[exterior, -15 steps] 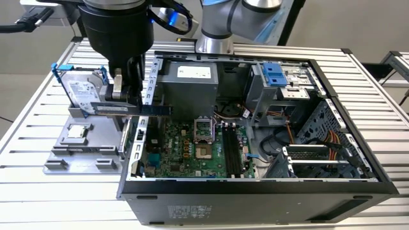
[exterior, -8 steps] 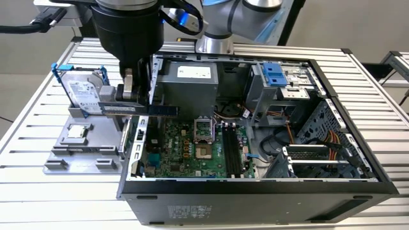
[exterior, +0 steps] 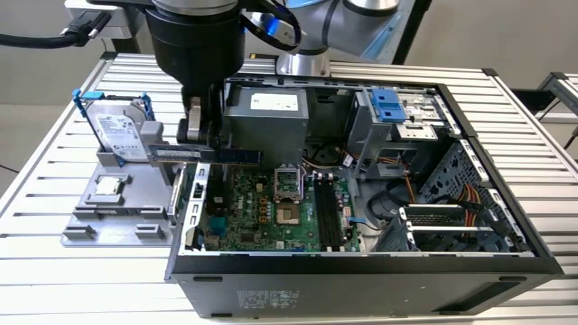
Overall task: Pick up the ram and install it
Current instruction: 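Pick up the ram and move it above insertion slot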
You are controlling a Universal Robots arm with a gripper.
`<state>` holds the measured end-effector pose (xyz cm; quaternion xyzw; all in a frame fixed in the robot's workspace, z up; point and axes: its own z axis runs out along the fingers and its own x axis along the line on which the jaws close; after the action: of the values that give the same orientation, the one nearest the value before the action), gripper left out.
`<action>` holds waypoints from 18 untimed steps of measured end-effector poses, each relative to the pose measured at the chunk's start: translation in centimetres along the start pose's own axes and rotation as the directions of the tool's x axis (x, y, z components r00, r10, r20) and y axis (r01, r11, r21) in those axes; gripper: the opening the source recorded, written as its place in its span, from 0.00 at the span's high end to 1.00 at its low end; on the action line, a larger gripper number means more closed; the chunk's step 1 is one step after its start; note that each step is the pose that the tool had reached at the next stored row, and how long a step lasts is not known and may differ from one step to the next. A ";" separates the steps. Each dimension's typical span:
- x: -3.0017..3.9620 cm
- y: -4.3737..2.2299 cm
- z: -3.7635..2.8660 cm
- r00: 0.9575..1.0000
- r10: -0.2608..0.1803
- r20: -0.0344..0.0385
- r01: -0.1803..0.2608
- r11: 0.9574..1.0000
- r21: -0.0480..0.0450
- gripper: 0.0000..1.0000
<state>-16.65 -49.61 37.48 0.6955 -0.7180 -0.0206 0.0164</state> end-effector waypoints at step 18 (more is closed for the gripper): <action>-0.07 -2.13 -0.11 1.000 0.000 0.000 0.000 1.000 -0.004 1.00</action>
<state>-14.51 -49.61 37.48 0.6955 -0.7180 -0.0221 0.0178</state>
